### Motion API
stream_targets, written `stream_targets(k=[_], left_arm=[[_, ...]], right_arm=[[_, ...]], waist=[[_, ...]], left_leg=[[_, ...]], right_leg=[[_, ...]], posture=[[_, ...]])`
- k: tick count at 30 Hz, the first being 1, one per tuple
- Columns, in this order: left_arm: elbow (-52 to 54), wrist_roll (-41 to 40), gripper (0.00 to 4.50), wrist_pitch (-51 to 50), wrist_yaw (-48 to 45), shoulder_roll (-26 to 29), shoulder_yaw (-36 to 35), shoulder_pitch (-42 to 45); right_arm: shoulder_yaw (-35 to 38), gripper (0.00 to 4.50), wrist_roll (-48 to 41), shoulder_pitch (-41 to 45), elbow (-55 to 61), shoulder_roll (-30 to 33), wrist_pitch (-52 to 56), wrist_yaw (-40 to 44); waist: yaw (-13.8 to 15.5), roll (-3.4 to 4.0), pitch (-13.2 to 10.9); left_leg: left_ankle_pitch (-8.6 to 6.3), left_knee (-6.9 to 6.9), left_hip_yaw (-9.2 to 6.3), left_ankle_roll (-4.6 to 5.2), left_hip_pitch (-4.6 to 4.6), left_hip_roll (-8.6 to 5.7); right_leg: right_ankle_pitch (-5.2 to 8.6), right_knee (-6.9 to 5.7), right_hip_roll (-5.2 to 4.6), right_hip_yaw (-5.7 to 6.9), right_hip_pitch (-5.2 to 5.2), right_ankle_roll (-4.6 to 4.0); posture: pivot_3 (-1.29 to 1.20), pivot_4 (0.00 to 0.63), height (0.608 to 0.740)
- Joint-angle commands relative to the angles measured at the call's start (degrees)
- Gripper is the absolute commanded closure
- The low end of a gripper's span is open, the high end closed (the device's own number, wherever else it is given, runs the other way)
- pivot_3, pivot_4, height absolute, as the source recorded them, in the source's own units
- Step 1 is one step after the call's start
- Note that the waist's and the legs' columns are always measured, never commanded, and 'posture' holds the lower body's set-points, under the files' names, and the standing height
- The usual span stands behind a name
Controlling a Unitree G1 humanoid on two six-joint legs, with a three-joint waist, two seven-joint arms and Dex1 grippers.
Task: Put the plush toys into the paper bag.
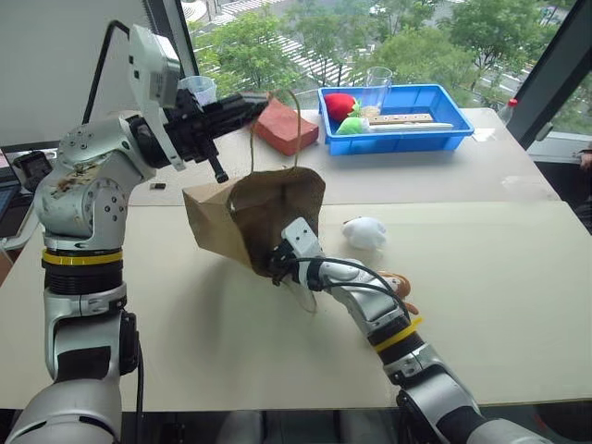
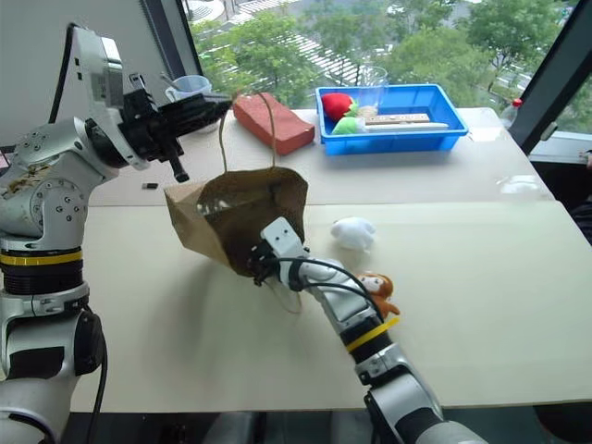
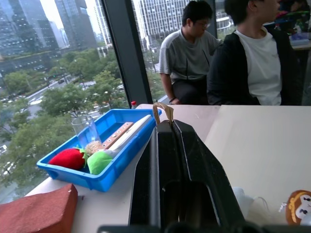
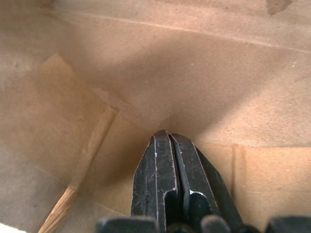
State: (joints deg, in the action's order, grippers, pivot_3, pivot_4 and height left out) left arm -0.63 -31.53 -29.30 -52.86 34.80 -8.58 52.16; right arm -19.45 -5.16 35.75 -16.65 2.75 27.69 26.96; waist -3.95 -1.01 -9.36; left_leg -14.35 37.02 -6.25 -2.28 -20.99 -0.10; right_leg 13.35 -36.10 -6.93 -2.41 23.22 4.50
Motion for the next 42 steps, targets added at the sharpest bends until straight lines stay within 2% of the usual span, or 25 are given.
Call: stream_targets(k=[1,13,18,23,27,32,36,39,42], left_arm=[[4.6,-1.5,4.50,0.1,3.0,2.3,-4.0,3.4],[10.6,-1.7,4.50,-1.0,1.5,4.0,-1.7,-3.4],[9.3,-0.6,4.50,1.3,-1.4,3.6,0.6,-6.7],[7.1,0.6,4.50,3.6,-4.0,3.1,2.5,-8.9],[6.3,0.8,4.50,4.6,-5.3,2.9,3.5,-9.6],[6.0,0.6,4.50,4.7,-6.0,2.5,4.0,-9.7],[6.1,0.6,4.50,4.5,-6.8,2.5,4.3,-10.2],[6.3,0.2,4.50,4.1,-7.7,2.8,4.3,-10.4],[6.8,-0.2,4.50,3.5,-9.3,3.5,4.7,-10.9]], right_arm=[[1.1,4.49,1.8,0.6,-3.5,0.2,0.7,-1.2],[2.8,4.49,2.1,2.7,-5.3,0.6,0.7,-1.0],[3.9,4.49,0.5,2.5,0.1,1.0,0.9,1.5],[3.2,4.49,0.3,1.9,8.1,4.1,1.3,5.4],[5.9,3.27,-3.7,0.7,18.4,7.2,6.8,8.4],[9.2,1.51,-8.5,-0.4,28.9,11.0,14.2,9.9],[17.3,0.15,-17.7,-1.3,41.2,17.5,24.9,12.3],[25.4,0.03,-27.7,-2.9,47.2,22.2,33.3,14.4],[27.8,0.03,-29.1,-8.8,50.3,31.8,34.1,18.0]], waist=[[-0.1,0.00,0.0],[0.0,0.02,0.0],[0.1,0.02,0.0],[-0.1,0.03,0.0],[0.0,0.02,0.0],[0.2,0.02,0.0],[0.6,0.02,0.0],[1.0,0.01,0.0],[1.4,0.01,0.0]], left_leg=[[0.00,0.00,0.00,0.00,0.00,0.00],[0.00,-0.02,-0.03,-0.01,0.02,-0.01],[0.00,-0.03,-0.03,-0.01,0.00,-0.01],[0.00,-0.06,-0.03,0.00,-0.10,-0.01],[-0.01,-0.14,-0.03,0.01,-0.10,0.01],[-0.01,-0.13,-0.04,0.02,-0.15,0.00],[-0.01,-0.11,-0.04,0.02,-0.17,0.00],[-0.03,-0.12,-0.03,0.05,-0.18,0.00],[-0.07,-0.12,-0.03,0.11,-0.18,0.01]], right_leg=[[0.00,0.00,0.00,0.00,0.00,0.00],[0.00,0.00,0.00,0.00,-0.04,0.00],[0.00,0.00,0.00,0.00,-0.03,0.00],[0.00,-0.01,0.00,0.00,0.01,0.00],[0.00,-0.01,0.02,0.01,0.05,0.00],[0.00,0.01,0.02,0.02,0.05,0.00],[0.00,0.03,0.02,0.01,0.04,0.00],[0.00,0.08,0.02,0.02,0.02,0.00],[0.00,0.15,0.02,0.02,-0.01,0.00]], posture=[[0.00,0.150,0.740],[0.00,0.150,0.740],[0.00,0.150,0.740],[0.00,0.150,0.740],[0.00,0.150,0.740],[0.00,0.150,0.740],[0.00,0.150,0.740],[0.00,0.150,0.740],[0.00,0.150,0.740]])
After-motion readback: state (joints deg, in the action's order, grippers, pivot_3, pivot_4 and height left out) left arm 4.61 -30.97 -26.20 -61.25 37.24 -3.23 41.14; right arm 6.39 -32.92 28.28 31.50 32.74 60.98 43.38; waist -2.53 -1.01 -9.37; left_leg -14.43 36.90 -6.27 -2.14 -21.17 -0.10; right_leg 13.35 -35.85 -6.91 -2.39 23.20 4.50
